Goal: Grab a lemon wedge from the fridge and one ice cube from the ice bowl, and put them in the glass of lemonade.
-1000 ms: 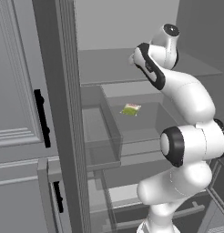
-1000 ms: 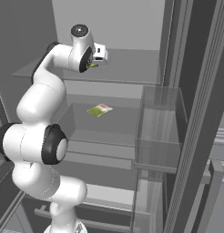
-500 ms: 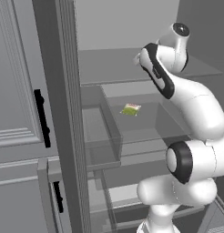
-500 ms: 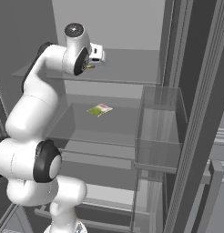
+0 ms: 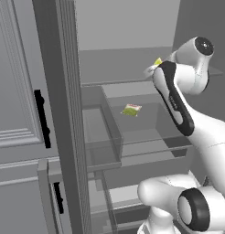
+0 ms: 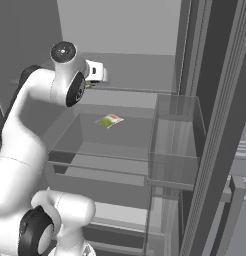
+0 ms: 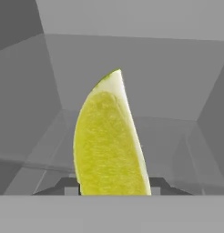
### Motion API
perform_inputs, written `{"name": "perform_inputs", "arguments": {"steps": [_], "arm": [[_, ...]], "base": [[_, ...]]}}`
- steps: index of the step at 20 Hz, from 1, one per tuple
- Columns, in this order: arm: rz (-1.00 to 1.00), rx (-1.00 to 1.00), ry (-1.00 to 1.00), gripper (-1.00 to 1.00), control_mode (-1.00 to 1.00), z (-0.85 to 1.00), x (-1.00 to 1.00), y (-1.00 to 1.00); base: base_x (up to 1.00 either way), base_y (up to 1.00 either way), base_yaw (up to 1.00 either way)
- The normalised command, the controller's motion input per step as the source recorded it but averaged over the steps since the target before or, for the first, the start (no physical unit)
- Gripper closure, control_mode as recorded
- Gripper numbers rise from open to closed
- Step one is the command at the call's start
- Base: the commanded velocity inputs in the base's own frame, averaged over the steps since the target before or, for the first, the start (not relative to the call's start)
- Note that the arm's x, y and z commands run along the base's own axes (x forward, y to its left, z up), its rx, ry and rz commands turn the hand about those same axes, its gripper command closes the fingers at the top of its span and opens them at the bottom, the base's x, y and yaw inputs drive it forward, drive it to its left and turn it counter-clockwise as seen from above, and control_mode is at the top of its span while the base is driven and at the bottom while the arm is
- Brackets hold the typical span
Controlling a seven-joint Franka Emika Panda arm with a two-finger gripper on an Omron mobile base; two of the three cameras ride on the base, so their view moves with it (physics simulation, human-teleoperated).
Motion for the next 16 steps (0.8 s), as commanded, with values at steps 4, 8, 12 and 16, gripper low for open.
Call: {"name": "perform_inputs", "arguments": {"steps": [4,8,12,16], "arm": [[-0.03,0.00,0.03,1.00,-1.00,0.00,-1.00,-0.03],[-0.10,0.00,0.20,1.00,-1.00,0.00,-1.00,0.00],[-0.15,0.00,0.20,1.00,-1.00,-0.05,-1.00,-0.06],[-0.12,0.00,0.03,1.00,-1.00,-0.13,-1.00,-0.04]], "base": [[0.00,0.00,0.00],[0.00,0.00,0.00],[0.00,0.00,0.00],[0.00,0.00,0.00]]}}
